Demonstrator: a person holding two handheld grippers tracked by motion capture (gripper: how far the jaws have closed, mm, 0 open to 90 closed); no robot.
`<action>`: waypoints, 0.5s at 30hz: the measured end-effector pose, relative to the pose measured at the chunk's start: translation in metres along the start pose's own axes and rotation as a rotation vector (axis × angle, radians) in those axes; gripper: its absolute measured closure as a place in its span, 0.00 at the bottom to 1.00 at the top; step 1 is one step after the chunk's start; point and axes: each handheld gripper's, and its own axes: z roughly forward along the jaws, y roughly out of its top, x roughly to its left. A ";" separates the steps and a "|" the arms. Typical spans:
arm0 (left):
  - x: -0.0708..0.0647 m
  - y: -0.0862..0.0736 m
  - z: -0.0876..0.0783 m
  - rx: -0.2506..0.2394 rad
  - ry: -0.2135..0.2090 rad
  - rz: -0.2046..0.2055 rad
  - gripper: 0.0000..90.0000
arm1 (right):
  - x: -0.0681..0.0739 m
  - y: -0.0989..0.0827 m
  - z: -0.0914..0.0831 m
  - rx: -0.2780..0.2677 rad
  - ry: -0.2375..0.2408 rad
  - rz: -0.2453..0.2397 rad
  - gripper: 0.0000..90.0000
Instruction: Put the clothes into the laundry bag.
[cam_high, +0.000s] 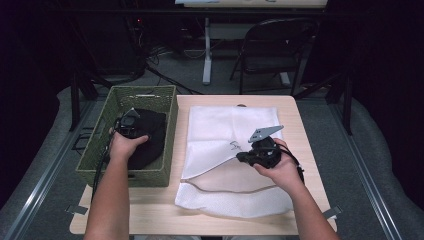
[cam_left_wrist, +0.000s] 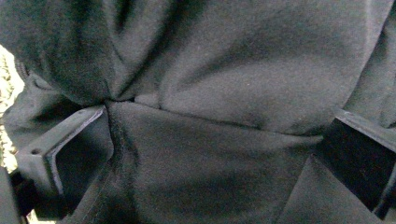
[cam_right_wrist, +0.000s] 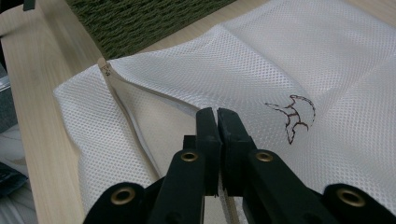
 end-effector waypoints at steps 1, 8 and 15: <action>0.000 0.000 0.000 0.003 -0.002 0.003 0.00 | 0.000 0.000 0.000 0.000 0.000 0.000 0.98; -0.001 0.000 0.003 -0.004 -0.004 0.006 0.00 | 0.000 0.000 0.000 -0.001 -0.001 -0.001 0.98; 0.001 0.001 0.004 0.008 -0.020 -0.004 0.00 | 0.000 0.000 0.000 0.001 -0.001 -0.001 0.98</action>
